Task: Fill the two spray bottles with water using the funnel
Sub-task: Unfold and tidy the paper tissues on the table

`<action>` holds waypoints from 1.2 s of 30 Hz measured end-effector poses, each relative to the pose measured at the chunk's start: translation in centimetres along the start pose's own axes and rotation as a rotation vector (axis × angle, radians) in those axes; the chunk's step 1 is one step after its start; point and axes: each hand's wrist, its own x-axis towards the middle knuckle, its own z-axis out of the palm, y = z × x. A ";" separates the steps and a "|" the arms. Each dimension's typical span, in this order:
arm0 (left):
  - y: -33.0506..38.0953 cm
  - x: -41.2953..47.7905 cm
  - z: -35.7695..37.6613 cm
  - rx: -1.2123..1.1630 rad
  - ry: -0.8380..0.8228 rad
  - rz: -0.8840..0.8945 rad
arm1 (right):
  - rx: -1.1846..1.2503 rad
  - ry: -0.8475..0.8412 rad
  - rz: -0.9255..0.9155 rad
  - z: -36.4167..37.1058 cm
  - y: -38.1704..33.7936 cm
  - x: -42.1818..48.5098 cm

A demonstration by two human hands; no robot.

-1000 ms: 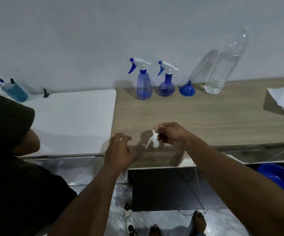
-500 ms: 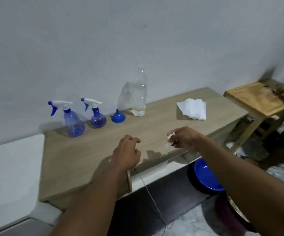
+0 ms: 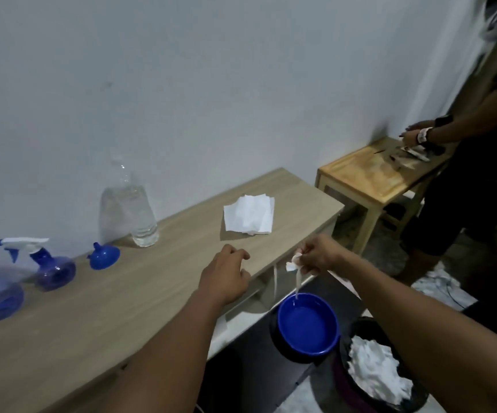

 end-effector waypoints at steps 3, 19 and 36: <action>5.1 3.0 2.8 -0.005 -0.041 0.062 | 0.035 0.068 0.028 -4.5 3.9 0.7; 20.8 8.8 19.0 0.142 -0.600 0.231 | 0.130 0.170 0.372 -15.0 25.9 0.6; 26.0 7.2 24.6 0.242 -0.848 0.261 | 0.009 0.355 0.576 -15.1 36.1 -2.3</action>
